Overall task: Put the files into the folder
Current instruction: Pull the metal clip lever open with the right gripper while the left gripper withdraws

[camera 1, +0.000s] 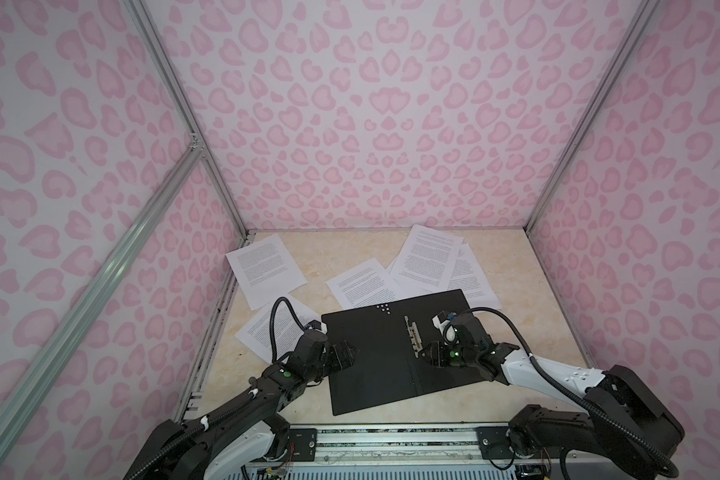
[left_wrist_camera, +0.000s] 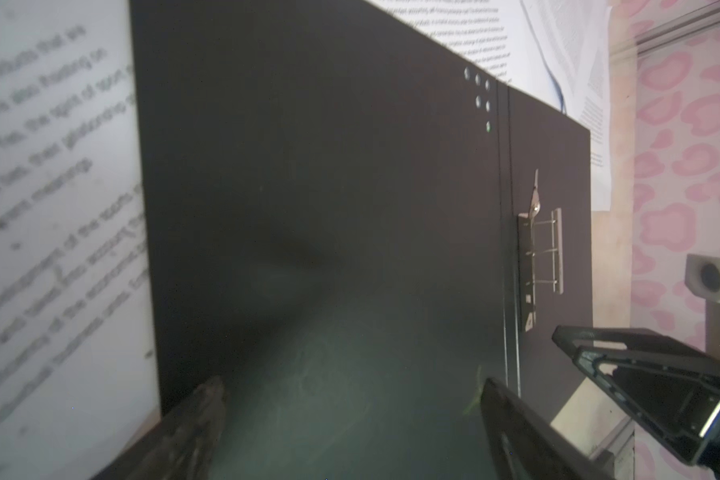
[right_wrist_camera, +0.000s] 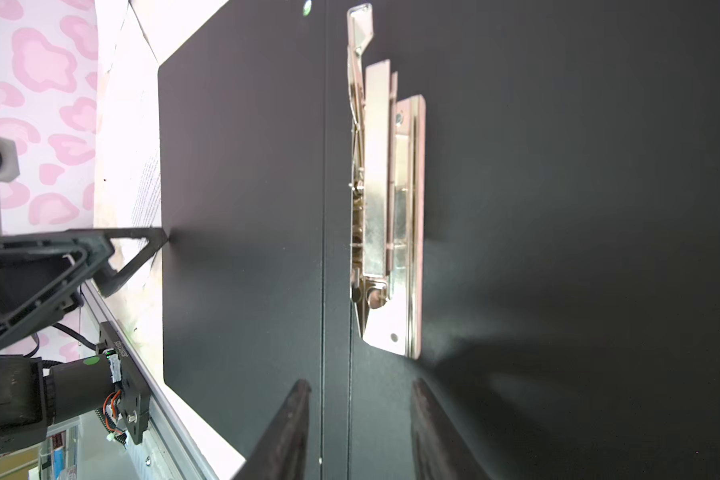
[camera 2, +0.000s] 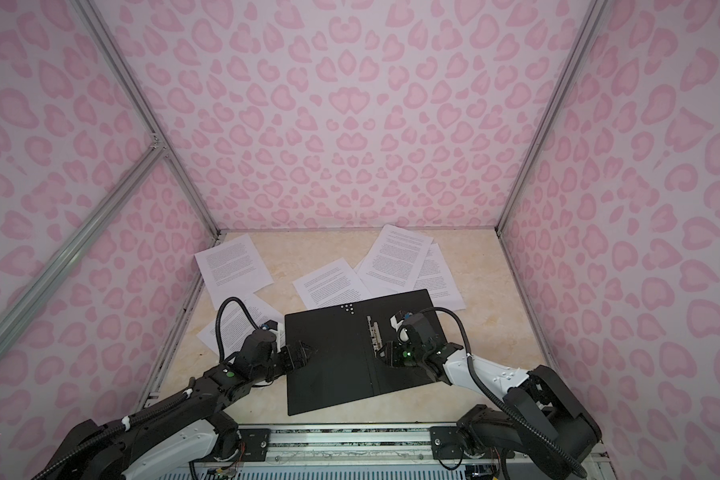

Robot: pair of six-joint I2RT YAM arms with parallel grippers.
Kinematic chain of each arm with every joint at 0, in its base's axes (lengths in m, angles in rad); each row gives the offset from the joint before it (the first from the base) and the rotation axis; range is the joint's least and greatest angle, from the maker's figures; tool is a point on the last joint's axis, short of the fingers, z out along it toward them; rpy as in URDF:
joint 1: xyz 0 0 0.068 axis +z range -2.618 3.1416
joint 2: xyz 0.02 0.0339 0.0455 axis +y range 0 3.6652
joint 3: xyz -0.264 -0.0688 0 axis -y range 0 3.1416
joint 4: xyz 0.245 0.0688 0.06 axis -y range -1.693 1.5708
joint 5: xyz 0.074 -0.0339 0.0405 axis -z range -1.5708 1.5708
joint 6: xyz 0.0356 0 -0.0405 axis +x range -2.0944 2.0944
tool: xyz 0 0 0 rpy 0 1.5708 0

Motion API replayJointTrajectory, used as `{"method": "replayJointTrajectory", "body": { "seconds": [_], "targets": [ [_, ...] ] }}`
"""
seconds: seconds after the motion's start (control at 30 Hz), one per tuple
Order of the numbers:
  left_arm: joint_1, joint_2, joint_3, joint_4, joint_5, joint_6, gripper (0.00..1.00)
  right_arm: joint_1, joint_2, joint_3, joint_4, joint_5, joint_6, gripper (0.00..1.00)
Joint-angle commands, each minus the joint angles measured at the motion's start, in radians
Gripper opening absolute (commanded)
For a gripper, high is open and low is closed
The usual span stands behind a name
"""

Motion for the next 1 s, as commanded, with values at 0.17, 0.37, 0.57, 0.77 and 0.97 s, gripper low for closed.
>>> {"method": "replayJointTrajectory", "body": {
  "seconds": [0.17, 0.37, 0.57, 0.77, 0.97],
  "targets": [
    [0.007, -0.355, 0.139, -0.575, -0.346, -0.110, 0.97, 0.039, 0.004, 0.010, -0.009, 0.042, -0.016, 0.65],
    [0.072, -0.542, 0.047, -0.752, -0.364, -0.319, 0.97, 0.076, 0.032, 0.022, 0.012, 0.049, -0.018, 0.75],
    [0.113, -0.674, -0.043, -0.808, -0.354, -0.419, 0.97, 0.095, 0.042, 0.028, 0.017, 0.048, -0.021, 0.78],
    [0.122, -0.722, -0.113, -0.715, -0.288, -0.444, 0.97, 0.094, 0.037, 0.027, 0.017, 0.046, -0.022, 0.80],
    [0.124, -0.691, -0.172, -0.614, -0.231, -0.524, 1.00, 0.095, 0.027, 0.022, 0.020, 0.050, -0.017, 0.80]
  ]
}}
